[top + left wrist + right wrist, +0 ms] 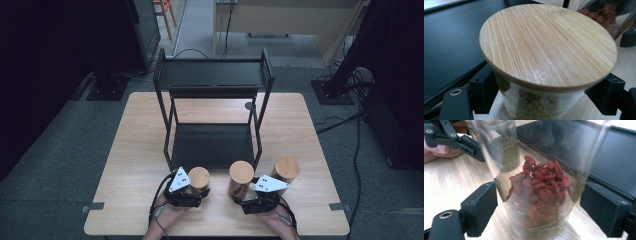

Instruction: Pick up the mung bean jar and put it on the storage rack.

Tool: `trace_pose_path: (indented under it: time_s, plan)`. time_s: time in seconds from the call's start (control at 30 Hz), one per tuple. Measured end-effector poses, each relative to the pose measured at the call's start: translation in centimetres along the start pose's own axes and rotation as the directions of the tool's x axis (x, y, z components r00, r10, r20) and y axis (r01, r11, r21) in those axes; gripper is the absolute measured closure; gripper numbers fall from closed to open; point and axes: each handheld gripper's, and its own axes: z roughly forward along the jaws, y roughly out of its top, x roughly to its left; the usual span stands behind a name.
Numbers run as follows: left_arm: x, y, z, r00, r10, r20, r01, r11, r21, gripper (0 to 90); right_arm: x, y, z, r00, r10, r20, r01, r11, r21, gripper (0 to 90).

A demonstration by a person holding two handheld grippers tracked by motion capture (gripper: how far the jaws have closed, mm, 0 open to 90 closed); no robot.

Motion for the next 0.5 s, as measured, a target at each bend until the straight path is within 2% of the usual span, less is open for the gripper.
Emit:
trace_pose_path:
  time_s: [0.2, 0.5]
  plan:
    - [0.07, 0.0, 0.03, 0.9998, -0.018, -0.002, 0.018, 0.9998, 0.007, 20.5, 0.02, -0.01, -0.01, 1.0, 0.0, 0.003, 0.0, 1.0, 0.002, 14.4]
    - [-0.08, 0.01, 0.04, 0.9999, -0.008, -0.009, 0.009, 0.9999, 0.008, 20.4, 0.06, 0.02, 0.07, 0.9999, -0.003, 0.01, 0.003, 1.0, 0.01, 14.3]
